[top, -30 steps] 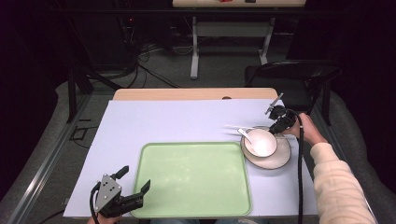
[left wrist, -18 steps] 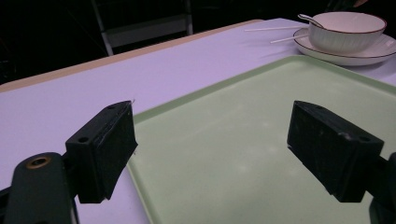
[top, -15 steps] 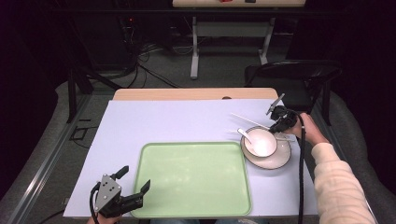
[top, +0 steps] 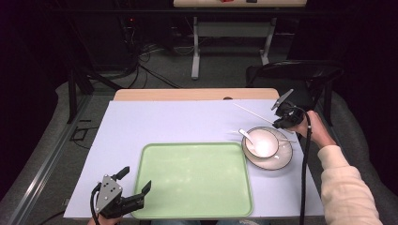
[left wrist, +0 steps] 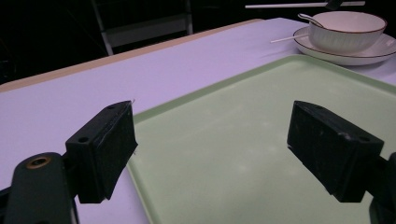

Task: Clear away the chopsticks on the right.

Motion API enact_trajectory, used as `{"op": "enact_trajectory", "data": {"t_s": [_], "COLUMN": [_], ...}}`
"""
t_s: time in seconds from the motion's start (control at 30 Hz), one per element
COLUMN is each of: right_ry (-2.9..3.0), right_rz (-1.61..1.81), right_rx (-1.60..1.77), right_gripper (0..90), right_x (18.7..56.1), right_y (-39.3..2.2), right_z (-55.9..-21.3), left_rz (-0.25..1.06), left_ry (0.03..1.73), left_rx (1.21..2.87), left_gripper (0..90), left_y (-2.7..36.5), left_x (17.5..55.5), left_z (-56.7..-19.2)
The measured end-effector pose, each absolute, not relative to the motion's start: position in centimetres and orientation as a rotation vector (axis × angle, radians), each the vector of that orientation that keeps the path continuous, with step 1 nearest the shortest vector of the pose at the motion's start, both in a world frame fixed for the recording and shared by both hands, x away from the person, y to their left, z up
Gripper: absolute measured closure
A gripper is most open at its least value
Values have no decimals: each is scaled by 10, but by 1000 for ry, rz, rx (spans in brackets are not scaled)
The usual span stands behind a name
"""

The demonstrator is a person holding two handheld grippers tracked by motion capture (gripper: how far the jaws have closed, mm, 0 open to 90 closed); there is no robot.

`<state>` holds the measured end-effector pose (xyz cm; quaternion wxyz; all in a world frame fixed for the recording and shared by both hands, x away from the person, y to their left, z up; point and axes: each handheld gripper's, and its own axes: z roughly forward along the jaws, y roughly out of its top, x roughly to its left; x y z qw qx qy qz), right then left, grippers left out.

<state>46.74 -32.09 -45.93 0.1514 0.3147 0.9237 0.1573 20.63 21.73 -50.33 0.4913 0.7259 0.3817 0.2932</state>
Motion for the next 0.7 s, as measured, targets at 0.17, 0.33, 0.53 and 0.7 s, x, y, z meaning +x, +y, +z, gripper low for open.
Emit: {"op": "enact_trajectory", "data": {"t_s": [0.17, 0.33, 0.53, 0.7], "right_ry": [2612, 2572, 2538, 2510], "right_rz": [469, 494, 530, 565], "right_rx": [894, 921, 969, 1009], "right_gripper": [839, 840, 840, 840], "right_x": [461, 450, 434, 418], "right_y": [-320, -318, -312, -307], "right_z": [-447, -435, -421, -409], "left_rz": [715, 713, 715, 715], "left_ry": [927, 927, 928, 928], "left_rx": [1757, 1759, 1759, 1760], "left_gripper": [154, 154, 154, 154], "left_y": [217, 217, 217, 216], "left_x": [206, 206, 206, 206], "left_z": [-503, -503, -503, -503]}}
